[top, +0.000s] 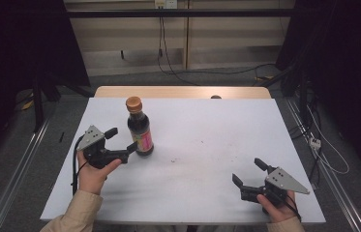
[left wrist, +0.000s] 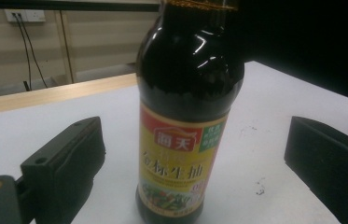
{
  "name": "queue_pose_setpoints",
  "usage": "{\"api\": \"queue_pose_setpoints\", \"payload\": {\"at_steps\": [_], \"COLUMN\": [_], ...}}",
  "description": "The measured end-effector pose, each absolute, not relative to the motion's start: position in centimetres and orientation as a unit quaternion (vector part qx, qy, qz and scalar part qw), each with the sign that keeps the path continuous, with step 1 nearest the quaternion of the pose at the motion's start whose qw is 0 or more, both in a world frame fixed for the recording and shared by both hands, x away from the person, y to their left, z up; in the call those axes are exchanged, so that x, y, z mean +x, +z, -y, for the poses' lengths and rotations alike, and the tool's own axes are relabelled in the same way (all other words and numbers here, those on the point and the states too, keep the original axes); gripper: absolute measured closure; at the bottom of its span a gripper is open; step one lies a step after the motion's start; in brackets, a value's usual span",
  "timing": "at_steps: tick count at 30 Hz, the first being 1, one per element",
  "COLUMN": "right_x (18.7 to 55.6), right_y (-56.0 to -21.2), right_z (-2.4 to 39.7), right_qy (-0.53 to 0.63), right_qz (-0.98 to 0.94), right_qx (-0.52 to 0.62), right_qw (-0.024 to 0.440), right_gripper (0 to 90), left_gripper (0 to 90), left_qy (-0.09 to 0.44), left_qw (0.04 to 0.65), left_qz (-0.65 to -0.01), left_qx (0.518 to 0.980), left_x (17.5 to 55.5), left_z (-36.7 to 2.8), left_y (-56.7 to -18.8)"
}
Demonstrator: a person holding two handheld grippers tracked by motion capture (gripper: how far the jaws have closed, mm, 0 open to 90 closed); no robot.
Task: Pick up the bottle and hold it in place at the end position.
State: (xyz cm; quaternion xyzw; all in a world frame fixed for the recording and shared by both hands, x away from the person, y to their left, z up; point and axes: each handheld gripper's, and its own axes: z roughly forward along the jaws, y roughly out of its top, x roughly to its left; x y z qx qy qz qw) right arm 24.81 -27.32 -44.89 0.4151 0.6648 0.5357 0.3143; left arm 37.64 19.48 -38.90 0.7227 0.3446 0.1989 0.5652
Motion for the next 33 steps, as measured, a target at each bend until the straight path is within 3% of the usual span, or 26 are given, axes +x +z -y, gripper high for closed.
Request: {"api": "queue_pose_setpoints", "payload": {"at_steps": [33], "right_x": [24.9], "right_y": [-44.9], "right_z": [27.3], "right_qy": [0.542], "right_qz": [-0.666], "right_qx": [0.409], "right_qw": [0.308], "right_gripper": [4.7], "left_gripper": [12.2], "left_qy": [0.222], "left_qw": [0.544], "left_qz": [-0.339], "left_qx": [0.735], "left_x": [41.4], "left_z": [-16.1], "left_y": [-39.2]}}
